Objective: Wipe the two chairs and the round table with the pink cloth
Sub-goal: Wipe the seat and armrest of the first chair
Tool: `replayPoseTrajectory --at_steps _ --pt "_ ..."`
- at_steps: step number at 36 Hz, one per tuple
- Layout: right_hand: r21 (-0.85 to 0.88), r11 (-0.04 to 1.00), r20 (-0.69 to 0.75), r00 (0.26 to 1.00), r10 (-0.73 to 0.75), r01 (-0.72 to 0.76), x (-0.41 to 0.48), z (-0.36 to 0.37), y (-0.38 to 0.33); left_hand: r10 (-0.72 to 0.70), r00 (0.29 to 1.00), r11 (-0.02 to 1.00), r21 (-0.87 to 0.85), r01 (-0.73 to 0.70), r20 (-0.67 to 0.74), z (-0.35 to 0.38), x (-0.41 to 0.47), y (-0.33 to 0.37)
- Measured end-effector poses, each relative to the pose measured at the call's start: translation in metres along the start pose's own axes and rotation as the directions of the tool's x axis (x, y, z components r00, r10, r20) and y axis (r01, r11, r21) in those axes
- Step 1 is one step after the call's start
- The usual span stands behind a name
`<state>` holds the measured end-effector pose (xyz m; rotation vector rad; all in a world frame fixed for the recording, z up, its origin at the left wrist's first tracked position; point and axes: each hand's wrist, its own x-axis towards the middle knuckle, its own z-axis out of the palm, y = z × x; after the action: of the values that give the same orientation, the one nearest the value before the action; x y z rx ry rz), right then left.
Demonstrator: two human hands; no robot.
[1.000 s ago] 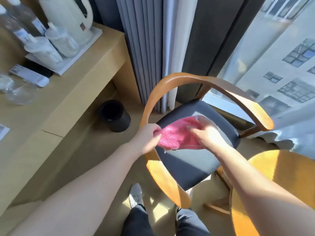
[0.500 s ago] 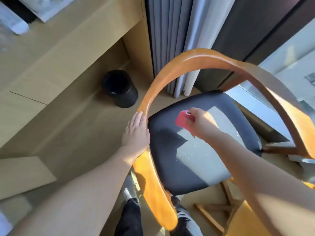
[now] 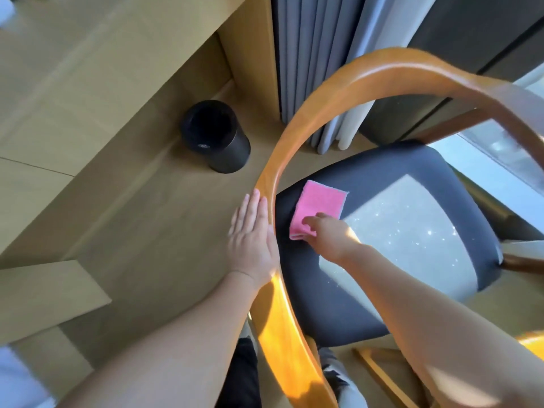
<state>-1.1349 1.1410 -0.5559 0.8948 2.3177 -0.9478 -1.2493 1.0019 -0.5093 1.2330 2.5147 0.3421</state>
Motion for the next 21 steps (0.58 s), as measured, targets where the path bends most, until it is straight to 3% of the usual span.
replayPoseTrajectory --at_steps 4,13,17,21 --pt "0.015 0.998 0.021 0.998 0.059 -0.059 0.006 0.020 0.011 0.014 1.000 1.000 -0.018 -0.014 -0.002 0.002 0.000 -0.002" --pt "-0.050 0.978 -0.294 0.939 0.177 -0.200 0.055 0.047 0.023 0.052 0.998 0.998 0.018 -0.052 0.019 0.003 0.000 -0.003" --pt "0.035 0.954 -0.296 0.909 0.294 -0.298 0.076 0.071 0.014 0.048 0.999 0.998 0.032 -0.049 0.023 0.003 -0.001 -0.003" --pt "-0.019 0.973 -0.296 0.931 0.214 -0.230 0.084 0.089 0.007 0.054 0.998 0.998 0.020 -0.055 0.009 0.003 -0.001 -0.002"
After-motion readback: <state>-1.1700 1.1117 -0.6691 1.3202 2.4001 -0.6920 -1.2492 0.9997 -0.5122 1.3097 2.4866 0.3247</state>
